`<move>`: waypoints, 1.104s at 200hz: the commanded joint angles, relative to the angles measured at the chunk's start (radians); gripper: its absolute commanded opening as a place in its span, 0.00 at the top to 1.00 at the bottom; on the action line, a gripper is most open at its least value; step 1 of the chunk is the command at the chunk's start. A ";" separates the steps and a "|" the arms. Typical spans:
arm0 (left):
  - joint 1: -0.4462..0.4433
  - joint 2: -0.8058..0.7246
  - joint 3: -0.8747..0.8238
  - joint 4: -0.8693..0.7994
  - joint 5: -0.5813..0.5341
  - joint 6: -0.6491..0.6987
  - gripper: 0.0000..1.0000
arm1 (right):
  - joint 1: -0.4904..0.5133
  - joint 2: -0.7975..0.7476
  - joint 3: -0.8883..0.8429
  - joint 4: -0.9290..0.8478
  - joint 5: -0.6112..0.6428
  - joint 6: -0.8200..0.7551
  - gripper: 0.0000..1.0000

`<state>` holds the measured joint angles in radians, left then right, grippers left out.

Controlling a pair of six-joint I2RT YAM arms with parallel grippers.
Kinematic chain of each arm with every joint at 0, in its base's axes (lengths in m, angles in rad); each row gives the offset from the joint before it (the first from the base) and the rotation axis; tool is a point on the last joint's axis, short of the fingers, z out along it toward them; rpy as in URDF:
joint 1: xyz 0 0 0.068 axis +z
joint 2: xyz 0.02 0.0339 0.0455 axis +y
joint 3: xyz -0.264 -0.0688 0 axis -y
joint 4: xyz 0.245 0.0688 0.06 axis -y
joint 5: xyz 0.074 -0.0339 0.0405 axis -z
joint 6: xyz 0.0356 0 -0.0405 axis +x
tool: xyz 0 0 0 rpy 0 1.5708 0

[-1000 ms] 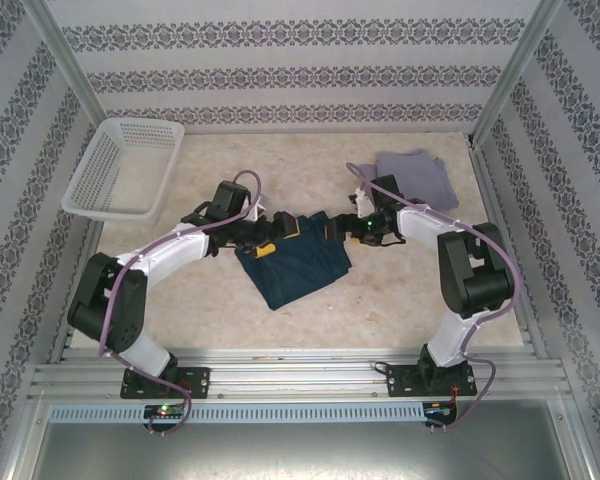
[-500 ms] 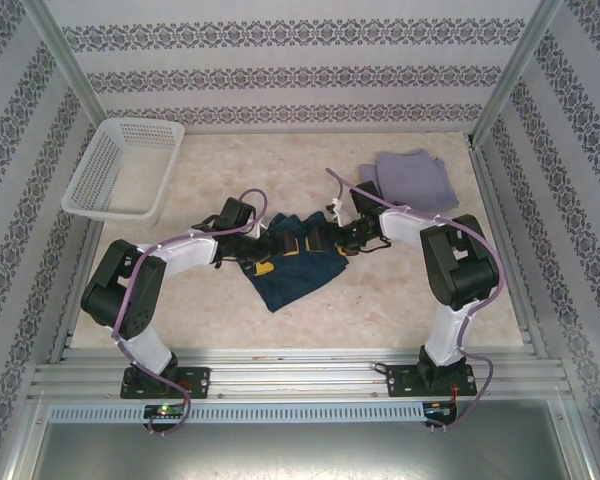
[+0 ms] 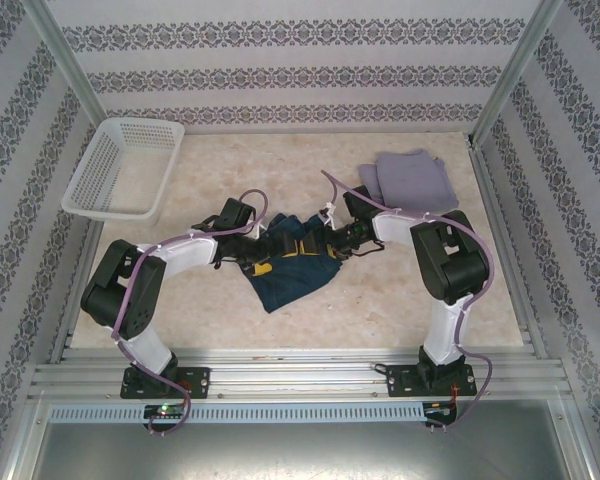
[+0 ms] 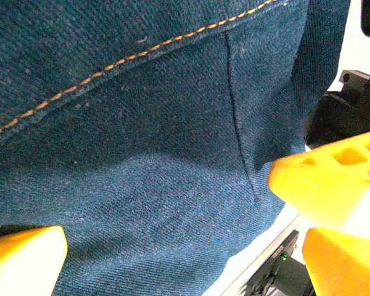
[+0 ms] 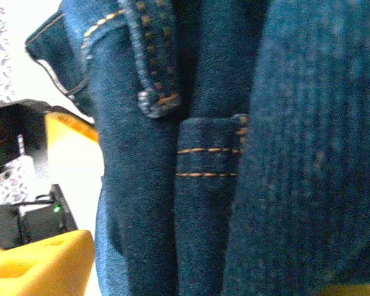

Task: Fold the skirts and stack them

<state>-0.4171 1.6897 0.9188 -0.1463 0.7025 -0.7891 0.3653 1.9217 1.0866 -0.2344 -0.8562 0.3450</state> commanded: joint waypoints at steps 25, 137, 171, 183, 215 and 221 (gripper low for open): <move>0.028 0.024 -0.017 -0.119 -0.071 0.046 0.00 | -0.115 -0.256 -0.154 -0.043 0.322 0.059 0.17; 0.042 0.077 0.092 -0.228 -0.090 0.142 0.00 | 0.051 -0.001 -0.008 0.055 0.009 0.070 0.19; 0.043 0.075 0.088 -0.227 -0.100 0.146 0.00 | 0.028 0.035 0.001 0.160 -0.073 0.141 0.24; 0.044 0.079 0.090 -0.227 -0.096 0.145 0.00 | 0.045 0.052 0.039 0.092 -0.081 0.091 0.39; 0.046 0.063 0.086 -0.226 -0.097 0.142 0.00 | 0.053 0.042 0.022 0.069 -0.022 0.076 0.93; 0.045 0.058 0.090 -0.227 -0.092 0.139 0.00 | 0.048 0.032 0.008 0.090 -0.014 0.097 1.00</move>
<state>-0.3885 1.7401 1.0061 -0.3134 0.6533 -0.6750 0.4053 1.9701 1.1061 -0.1715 -0.8478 0.4210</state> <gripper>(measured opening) 0.997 0.146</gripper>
